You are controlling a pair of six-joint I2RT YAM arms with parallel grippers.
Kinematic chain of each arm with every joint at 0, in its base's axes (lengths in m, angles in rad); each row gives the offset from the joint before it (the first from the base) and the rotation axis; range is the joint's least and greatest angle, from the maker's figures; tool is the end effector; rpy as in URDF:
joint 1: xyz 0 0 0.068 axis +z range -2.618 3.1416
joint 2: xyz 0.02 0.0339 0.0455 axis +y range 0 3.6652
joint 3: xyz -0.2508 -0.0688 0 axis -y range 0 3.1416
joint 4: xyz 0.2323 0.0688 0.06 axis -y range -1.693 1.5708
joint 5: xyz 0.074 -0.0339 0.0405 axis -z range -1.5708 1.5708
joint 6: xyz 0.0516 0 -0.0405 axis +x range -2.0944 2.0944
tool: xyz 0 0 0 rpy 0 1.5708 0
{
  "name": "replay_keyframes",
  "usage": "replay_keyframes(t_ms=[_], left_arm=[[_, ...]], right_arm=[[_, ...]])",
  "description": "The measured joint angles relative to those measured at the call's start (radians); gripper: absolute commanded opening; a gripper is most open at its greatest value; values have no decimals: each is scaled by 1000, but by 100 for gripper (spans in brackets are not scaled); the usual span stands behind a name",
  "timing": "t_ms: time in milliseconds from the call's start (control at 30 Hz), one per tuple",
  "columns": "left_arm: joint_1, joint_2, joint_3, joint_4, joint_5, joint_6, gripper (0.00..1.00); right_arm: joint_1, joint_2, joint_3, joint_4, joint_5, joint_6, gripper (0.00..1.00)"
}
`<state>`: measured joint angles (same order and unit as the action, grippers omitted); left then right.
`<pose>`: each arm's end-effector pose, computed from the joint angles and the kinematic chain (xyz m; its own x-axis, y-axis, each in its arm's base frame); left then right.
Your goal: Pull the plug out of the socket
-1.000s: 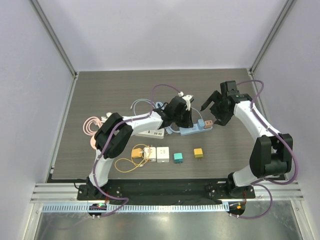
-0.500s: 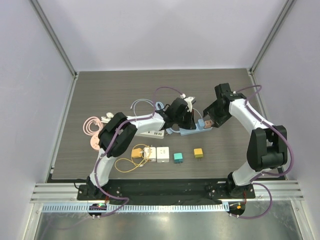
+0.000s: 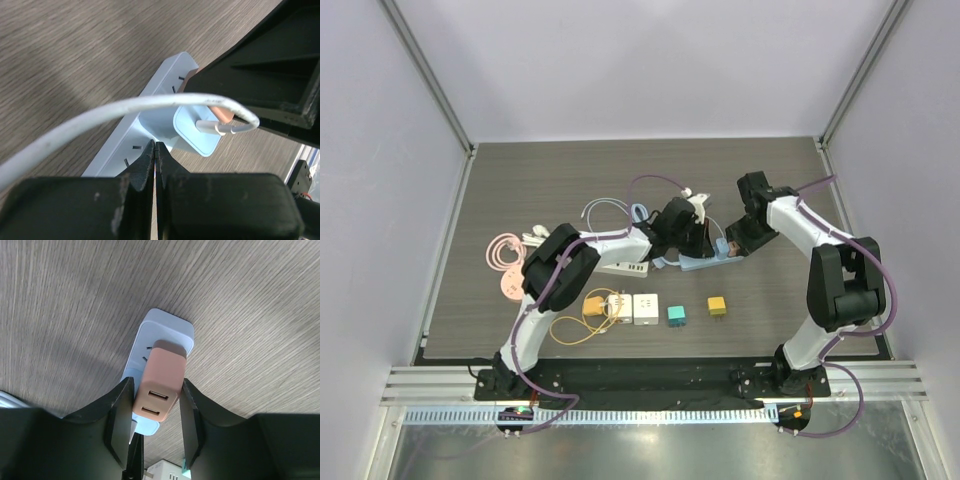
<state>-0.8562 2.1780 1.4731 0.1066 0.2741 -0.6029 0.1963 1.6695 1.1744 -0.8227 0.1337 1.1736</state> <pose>0.3047 -0.3726 0.1450 -0.7995 0.0885 -0.5942 0.5104 0.6217 -0.5941 0.3044 0.0535 0.1843 -0.5154 0.8293 -0.2158 0.8135 0.5527 0.1809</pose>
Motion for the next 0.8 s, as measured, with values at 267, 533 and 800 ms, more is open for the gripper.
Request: replay_keyframes(t_ms=[267, 533, 800], left_arm=[[-14, 2, -13, 39, -63, -19, 0], [-14, 2, -32, 80, -98, -24, 0], [-16, 0, -61, 159, -119, -23, 0]], right_arm=[[10, -1, 2, -5, 17, 26, 1], [10, -10, 5, -18, 10, 45, 1], [9, -10, 52, -56, 15, 51, 1]])
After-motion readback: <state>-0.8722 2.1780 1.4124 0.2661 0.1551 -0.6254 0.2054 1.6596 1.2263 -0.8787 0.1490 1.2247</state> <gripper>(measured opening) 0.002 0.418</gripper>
